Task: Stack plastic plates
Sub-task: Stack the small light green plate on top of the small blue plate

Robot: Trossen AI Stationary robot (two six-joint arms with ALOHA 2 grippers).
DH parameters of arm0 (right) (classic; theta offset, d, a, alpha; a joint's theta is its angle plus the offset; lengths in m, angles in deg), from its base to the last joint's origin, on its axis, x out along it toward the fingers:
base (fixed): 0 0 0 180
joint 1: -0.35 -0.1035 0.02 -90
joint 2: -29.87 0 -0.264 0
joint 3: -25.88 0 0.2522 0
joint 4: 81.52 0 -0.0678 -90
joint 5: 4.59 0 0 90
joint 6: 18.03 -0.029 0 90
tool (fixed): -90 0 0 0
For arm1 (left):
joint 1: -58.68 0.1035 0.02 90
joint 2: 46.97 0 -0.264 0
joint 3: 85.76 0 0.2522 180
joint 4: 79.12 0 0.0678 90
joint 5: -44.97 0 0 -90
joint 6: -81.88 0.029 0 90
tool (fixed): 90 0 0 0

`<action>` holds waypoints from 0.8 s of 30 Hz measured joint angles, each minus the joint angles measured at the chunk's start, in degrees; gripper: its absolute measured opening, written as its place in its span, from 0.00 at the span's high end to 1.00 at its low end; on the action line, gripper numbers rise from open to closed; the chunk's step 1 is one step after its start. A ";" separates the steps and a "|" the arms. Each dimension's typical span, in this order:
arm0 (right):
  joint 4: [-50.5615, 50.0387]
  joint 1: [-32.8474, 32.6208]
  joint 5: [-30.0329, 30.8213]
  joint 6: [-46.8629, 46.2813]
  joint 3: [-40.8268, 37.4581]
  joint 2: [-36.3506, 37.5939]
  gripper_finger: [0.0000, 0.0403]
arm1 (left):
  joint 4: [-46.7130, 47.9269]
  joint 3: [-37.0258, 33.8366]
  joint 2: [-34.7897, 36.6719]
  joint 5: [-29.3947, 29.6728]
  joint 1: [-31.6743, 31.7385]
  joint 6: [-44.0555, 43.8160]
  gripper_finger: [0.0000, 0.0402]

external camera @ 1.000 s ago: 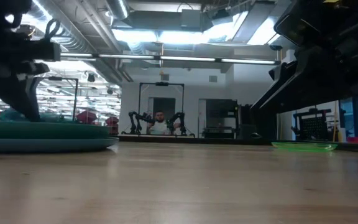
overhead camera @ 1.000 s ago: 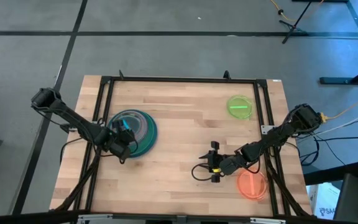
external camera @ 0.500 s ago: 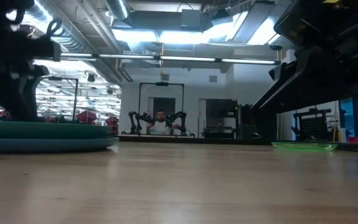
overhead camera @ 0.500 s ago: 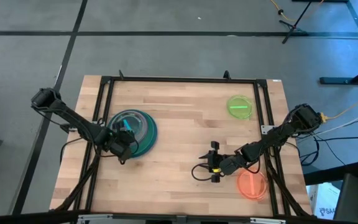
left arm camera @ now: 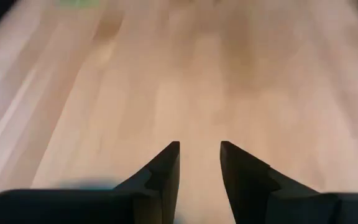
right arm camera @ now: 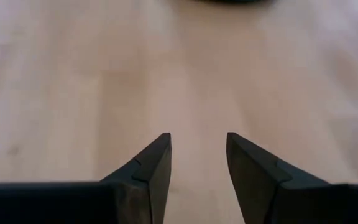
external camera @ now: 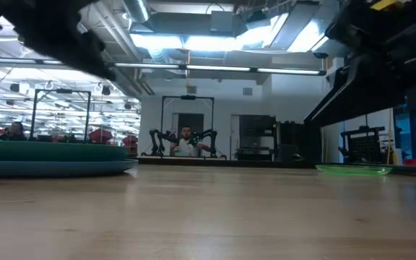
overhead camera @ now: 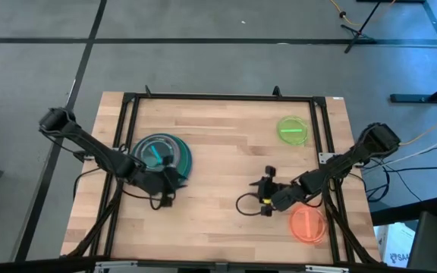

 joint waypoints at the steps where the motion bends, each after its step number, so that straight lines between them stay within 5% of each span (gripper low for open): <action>1: -2.26 0.00 1.48 -1.04 -0.02 1.21 0.63 | -4.54 -0.75 -0.63 -0.64 0.00 2.64 0.73; 10: -17.36 4.18 11.05 -9.06 0.00 7.32 0.63 | -27.97 -2.02 -11.49 -2.67 0.43 14.64 0.73; 24: -36.90 26.08 6.52 -14.55 0.00 7.32 0.63 | -36.34 -2.05 -22.47 -5.19 3.67 15.58 0.73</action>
